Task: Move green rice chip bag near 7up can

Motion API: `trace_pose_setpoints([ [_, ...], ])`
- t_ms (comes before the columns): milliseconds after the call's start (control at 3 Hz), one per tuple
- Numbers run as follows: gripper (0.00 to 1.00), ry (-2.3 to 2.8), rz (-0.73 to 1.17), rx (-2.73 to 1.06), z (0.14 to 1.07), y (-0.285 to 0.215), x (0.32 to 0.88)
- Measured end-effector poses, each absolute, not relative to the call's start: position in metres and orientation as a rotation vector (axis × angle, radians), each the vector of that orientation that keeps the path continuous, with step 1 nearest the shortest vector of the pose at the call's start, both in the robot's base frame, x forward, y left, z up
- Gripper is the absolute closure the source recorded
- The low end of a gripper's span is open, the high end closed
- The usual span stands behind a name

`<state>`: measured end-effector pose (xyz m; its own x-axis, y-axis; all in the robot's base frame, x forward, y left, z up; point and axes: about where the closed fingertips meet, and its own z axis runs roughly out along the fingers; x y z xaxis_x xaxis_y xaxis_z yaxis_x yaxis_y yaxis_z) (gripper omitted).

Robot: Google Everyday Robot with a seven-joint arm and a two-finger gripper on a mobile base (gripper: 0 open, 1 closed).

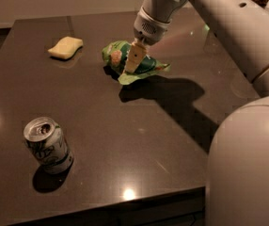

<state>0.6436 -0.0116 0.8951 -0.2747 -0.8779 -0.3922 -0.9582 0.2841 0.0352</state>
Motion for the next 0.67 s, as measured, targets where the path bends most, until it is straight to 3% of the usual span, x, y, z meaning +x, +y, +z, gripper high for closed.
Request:
trace_pose_setpoints([
  [667,1.00,1.991,0.482,-2.016,0.904,0.007,0.576],
])
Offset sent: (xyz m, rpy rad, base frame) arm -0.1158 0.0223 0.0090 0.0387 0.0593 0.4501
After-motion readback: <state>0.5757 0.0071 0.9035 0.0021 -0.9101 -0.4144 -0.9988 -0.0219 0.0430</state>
